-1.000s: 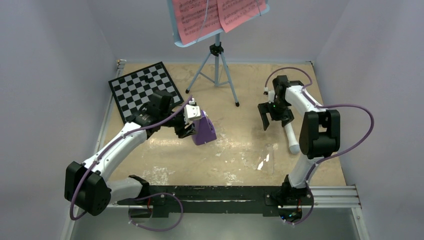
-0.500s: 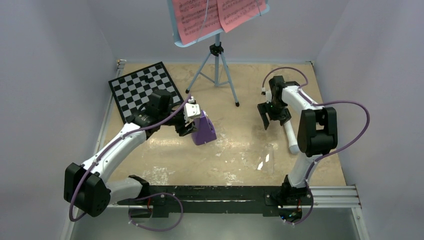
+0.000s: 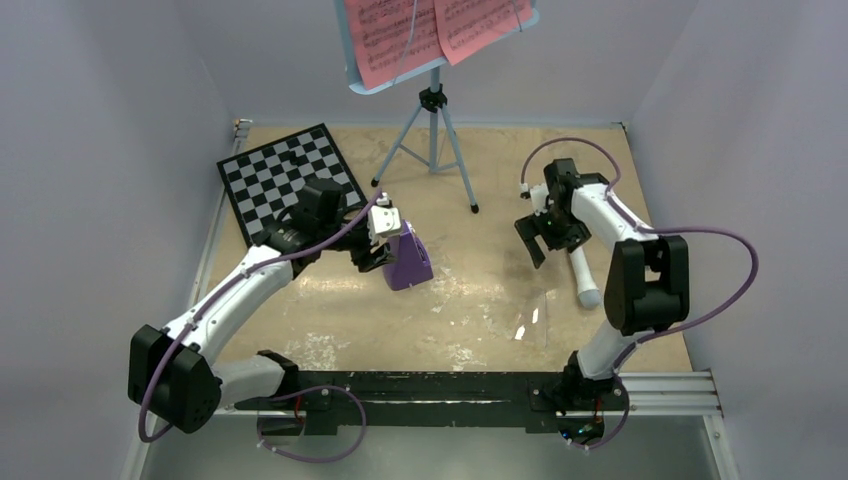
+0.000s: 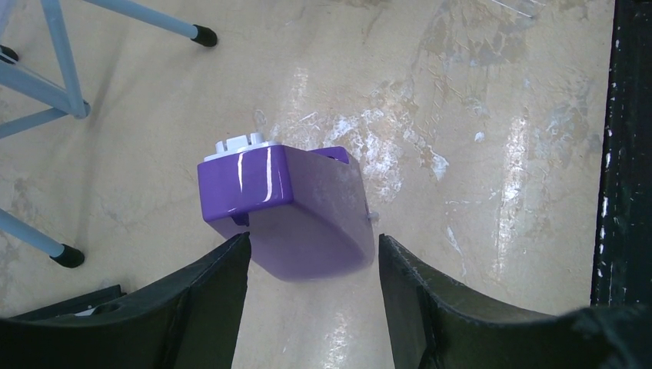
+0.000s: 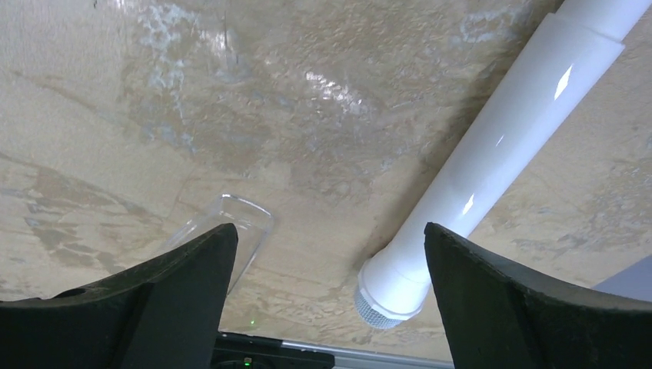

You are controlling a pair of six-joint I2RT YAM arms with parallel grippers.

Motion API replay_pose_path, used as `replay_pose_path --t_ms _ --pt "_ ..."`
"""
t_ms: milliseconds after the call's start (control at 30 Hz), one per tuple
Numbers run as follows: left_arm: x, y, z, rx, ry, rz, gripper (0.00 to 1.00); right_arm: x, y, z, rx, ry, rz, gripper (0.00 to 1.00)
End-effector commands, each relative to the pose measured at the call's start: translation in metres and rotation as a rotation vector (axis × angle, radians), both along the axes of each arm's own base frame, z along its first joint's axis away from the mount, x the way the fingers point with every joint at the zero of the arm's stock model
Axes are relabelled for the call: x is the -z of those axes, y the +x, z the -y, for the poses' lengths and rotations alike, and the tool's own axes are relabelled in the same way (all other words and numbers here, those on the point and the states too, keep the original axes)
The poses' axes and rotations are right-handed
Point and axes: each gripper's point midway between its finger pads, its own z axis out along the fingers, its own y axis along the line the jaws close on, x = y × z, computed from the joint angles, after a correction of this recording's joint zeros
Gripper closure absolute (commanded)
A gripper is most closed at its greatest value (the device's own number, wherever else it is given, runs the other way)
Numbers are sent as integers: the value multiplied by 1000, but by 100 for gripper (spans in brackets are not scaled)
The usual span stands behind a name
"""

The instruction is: Pack up the instrument practice props

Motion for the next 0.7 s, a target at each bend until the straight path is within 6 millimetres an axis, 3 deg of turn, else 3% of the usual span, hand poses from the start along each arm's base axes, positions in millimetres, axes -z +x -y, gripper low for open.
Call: replay_pose_path --t_ms 0,133,267,367,533,600,667 --pt "-23 11 9 32 -47 70 34 -12 -13 13 -82 9 48 5" --pt "-25 10 9 36 -50 68 34 -18 -22 60 -11 -15 122 6" --pt "-15 4 10 67 -37 29 34 2 -27 70 -54 51 83 11" --pt "-13 5 11 78 -18 8 34 0 -20 73 -46 117 113 15" --pt "-24 12 10 71 3 23 34 -18 -27 109 -51 43 191 10" --pt "-25 14 11 69 2 29 34 -13 -32 125 -89 33 168 11" --pt "-24 16 12 64 -3 21 34 -3 -38 123 -148 111 118 13"
